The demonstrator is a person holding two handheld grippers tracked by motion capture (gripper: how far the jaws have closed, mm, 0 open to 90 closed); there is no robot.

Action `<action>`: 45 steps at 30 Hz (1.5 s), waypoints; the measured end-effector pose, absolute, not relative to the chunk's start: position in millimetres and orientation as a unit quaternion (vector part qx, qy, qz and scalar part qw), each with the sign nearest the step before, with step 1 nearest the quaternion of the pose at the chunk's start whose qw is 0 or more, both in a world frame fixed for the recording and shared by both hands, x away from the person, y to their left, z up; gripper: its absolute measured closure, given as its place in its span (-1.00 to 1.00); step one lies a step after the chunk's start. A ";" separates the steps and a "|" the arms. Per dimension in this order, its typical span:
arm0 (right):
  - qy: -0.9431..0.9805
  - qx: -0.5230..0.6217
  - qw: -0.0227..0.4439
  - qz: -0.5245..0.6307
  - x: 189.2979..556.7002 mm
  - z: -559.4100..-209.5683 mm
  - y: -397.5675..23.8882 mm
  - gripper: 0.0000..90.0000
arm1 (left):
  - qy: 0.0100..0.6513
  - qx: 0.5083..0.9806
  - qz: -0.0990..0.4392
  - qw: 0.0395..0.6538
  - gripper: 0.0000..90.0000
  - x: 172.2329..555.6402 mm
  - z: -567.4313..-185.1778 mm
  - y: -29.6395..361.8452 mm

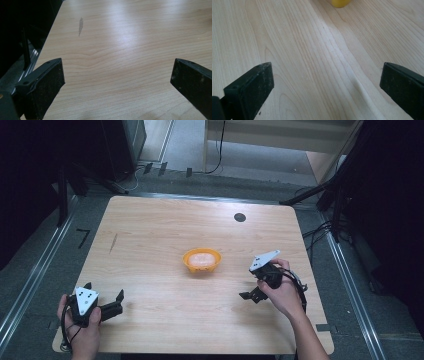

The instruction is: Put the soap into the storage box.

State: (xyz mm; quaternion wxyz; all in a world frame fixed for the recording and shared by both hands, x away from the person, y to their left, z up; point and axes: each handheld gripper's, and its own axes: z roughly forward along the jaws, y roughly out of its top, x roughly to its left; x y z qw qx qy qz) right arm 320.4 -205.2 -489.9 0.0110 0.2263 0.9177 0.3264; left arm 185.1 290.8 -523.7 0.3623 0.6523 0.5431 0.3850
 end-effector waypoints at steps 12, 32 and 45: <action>0.893 0.267 0.019 0.362 297.2 -508.1 -243.7 -1.00 | 0.543 0.651 0.385 0.364 -1.00 185.0 -523.7 291.1; 0.852 0.337 0.058 0.397 267.3 -529.4 -299.8 -1.00 | 0.544 0.651 0.387 0.361 -1.00 184.9 -523.8 290.3; 0.835 0.360 0.072 0.410 246.1 -538.7 -321.3 -1.00 | 0.545 0.650 0.387 0.362 -1.00 184.8 -523.8 290.5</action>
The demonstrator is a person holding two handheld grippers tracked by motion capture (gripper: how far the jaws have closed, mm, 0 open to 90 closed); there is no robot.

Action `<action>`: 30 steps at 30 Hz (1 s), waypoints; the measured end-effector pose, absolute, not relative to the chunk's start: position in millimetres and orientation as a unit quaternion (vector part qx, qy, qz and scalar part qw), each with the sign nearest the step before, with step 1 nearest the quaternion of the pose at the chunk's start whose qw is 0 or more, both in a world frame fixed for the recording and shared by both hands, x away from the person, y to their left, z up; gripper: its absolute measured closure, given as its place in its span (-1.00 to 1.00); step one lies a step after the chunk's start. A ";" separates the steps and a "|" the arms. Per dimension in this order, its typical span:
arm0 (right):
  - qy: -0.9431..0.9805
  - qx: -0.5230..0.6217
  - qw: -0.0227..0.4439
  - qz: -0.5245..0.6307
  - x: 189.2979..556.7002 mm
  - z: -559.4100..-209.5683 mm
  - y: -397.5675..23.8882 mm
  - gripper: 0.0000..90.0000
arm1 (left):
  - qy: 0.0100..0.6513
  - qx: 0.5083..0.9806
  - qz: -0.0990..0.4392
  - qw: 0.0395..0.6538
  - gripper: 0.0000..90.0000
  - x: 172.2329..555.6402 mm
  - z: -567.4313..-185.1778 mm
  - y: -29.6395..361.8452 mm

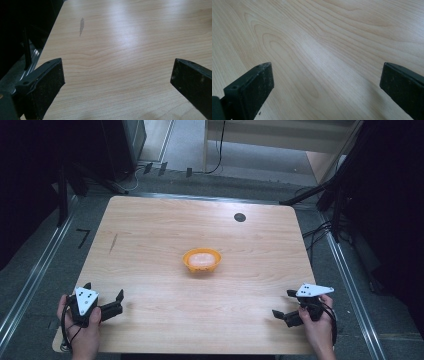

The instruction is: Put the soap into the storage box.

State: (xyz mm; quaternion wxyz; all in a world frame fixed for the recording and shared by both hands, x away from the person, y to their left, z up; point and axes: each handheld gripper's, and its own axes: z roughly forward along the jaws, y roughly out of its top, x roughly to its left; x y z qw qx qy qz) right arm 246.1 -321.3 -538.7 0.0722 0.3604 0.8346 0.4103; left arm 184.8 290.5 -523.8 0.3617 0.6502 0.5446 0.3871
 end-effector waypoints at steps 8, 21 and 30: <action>0.823 0.374 0.073 0.422 235.9 -543.0 -335.8 -1.00 | 0.545 0.650 0.387 0.362 -1.00 184.8 -523.8 290.6; 0.807 0.399 0.086 0.427 220.9 -547.7 -356.3 -1.00 | 0.546 0.648 0.388 0.363 -1.00 184.4 -523.7 291.0; 0.792 0.414 0.097 0.438 211.8 -552.7 -370.0 -1.00 | 0.544 0.649 0.390 0.363 -1.00 184.2 -523.7 290.6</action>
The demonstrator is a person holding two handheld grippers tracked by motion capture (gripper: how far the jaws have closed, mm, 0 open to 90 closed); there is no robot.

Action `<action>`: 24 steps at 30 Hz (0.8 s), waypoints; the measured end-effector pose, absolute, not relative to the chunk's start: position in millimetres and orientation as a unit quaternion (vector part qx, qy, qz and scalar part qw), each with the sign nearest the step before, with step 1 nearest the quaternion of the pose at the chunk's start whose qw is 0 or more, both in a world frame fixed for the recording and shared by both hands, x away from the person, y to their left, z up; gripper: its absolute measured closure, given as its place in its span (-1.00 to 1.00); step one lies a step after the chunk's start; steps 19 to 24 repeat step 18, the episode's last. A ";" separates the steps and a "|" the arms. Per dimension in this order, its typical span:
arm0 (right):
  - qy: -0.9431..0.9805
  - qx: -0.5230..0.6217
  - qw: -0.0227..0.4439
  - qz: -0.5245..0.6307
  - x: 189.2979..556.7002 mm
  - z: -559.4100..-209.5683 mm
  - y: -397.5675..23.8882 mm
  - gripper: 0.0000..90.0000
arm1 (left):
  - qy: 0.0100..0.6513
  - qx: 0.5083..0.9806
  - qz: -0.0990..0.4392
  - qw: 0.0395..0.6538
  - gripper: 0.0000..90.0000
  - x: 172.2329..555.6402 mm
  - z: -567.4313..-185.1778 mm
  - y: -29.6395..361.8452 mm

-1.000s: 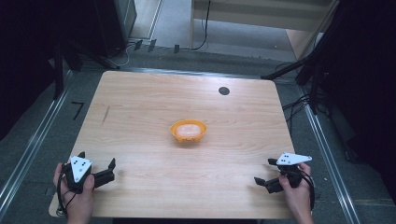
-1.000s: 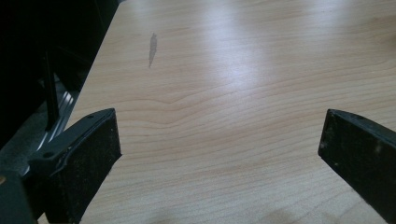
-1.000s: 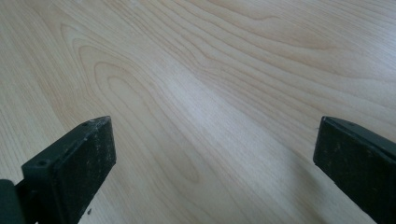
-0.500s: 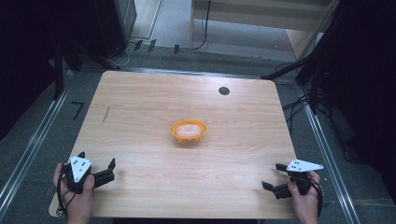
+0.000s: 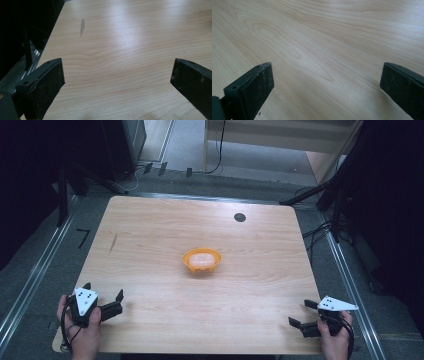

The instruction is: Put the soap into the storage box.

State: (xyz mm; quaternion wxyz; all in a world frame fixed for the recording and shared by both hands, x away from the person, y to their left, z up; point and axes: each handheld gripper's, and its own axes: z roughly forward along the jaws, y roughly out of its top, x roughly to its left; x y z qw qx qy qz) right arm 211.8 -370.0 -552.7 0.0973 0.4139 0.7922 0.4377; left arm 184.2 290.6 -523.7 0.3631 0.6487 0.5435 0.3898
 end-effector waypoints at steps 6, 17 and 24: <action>0.780 0.419 0.114 0.450 207.1 -553.3 -371.1 -1.00 | 0.546 0.647 0.385 0.367 -1.00 184.6 -523.8 291.5; 0.787 0.410 0.136 0.440 204.3 -552.8 -366.6 -1.00 | 0.544 0.652 0.379 0.367 -1.00 184.7 -523.8 291.6; 0.789 0.408 0.139 0.438 204.2 -552.9 -365.9 -1.00 | 0.546 0.653 0.377 0.367 -1.00 185.1 -523.7 291.8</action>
